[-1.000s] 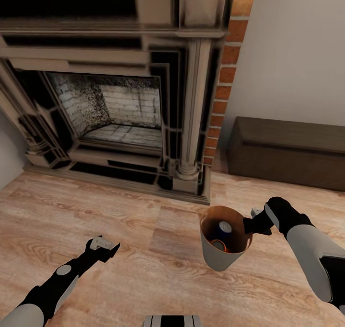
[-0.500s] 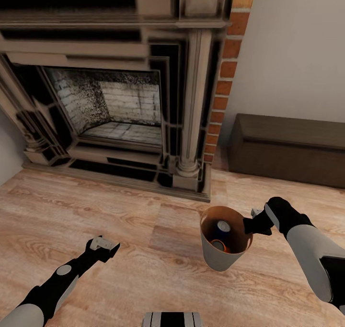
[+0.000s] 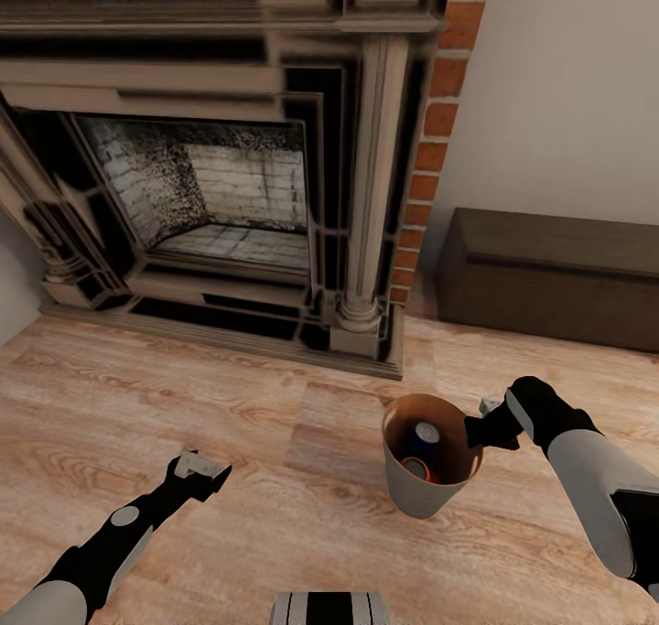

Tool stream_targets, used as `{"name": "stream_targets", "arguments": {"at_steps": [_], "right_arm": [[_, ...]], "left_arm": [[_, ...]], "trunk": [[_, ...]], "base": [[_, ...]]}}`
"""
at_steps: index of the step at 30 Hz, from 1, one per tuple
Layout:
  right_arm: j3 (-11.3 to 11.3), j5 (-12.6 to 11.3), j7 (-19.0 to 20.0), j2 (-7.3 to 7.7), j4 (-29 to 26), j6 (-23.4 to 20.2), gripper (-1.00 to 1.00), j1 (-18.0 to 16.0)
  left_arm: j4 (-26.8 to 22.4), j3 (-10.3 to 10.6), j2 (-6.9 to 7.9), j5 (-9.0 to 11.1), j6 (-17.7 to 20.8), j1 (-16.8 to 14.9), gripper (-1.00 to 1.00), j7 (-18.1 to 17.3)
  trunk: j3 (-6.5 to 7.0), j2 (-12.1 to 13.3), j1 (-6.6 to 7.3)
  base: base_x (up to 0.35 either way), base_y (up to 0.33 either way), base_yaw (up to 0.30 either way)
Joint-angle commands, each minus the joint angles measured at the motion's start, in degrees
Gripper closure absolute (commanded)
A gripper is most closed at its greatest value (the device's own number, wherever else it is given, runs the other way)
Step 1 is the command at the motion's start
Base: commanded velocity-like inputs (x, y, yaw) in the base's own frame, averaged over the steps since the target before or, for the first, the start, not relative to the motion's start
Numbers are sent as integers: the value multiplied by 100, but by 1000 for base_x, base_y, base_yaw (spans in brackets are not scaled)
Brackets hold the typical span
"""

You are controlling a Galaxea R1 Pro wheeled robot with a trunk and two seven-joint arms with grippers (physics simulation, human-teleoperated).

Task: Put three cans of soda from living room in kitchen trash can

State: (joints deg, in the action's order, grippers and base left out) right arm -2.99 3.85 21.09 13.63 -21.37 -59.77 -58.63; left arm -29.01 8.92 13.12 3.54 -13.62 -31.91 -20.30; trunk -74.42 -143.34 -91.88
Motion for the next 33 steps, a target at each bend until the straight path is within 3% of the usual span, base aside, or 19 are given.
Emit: {"name": "stream_targets", "arguments": {"at_steps": [1,5,13,24,29,33], "right_arm": [[-20,-147,45,0,1,-23,100,-1],[-20,-147,45,0,1,-23,100,0],[-26,-147,45,2,0,-23,100,-2],[-21,-141,34,1,1,-23,100,0],[-18,-139,32,5,1,-23,100,1],[-18,-139,32,1,1,-23,100,1]], "left_arm": [[0,-1,-1,3,0,0,-100,0],[0,-3,-8,5,0,0,-100,0],[0,-2,-11,-14,0,0,-100,0],[0,-4,-11,5,0,0,-100,0],[0,-4,-11,6,0,0,-100,0],[0,-5,-11,7,0,0,-100,0]], "trunk": [[0,0,1],[0,0,1],[-177,-11,-20],[-177,-11,-20],[-288,-18,-33],[-288,-18,-33]], "base": [[0,0,0],[0,0,0],[0,0,0],[0,0,0],[0,0,0],[0,0,0]]}}
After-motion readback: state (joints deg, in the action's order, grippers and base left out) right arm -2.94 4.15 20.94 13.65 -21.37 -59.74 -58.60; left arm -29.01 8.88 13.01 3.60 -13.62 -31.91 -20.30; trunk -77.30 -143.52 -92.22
